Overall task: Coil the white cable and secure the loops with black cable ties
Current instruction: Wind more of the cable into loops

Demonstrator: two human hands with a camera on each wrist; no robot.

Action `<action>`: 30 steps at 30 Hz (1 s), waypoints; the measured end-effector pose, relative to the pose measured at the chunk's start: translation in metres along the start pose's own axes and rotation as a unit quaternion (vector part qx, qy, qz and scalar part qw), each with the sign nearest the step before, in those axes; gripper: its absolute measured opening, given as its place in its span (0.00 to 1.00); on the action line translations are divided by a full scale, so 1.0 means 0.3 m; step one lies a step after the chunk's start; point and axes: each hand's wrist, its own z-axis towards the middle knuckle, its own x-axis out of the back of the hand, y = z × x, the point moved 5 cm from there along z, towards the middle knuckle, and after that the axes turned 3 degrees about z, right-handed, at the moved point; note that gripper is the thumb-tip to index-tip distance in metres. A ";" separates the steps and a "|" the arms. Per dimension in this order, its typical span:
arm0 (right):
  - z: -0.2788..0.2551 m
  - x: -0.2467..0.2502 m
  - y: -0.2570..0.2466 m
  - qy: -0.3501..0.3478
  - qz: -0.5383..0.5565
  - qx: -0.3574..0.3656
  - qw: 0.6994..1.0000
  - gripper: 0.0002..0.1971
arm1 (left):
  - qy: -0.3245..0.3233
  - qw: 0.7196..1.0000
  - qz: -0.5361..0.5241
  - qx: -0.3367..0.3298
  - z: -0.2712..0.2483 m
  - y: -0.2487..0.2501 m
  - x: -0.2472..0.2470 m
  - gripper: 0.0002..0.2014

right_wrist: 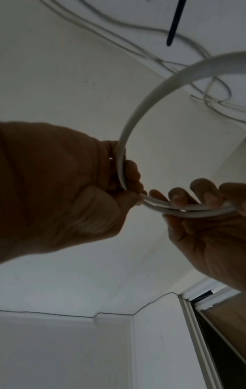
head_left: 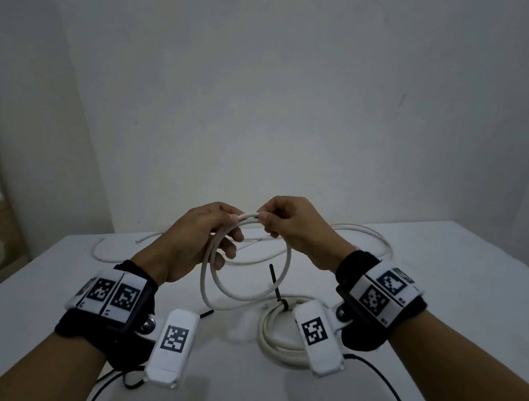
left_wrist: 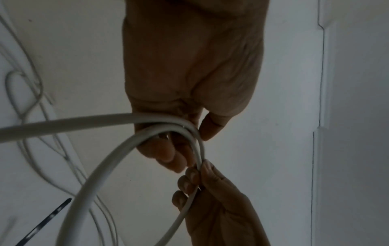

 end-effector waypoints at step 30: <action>-0.094 -0.304 0.085 0.094 0.671 -0.326 0.659 0.27 | 0.151 0.962 -0.188 -0.129 0.003 0.177 0.064 0.14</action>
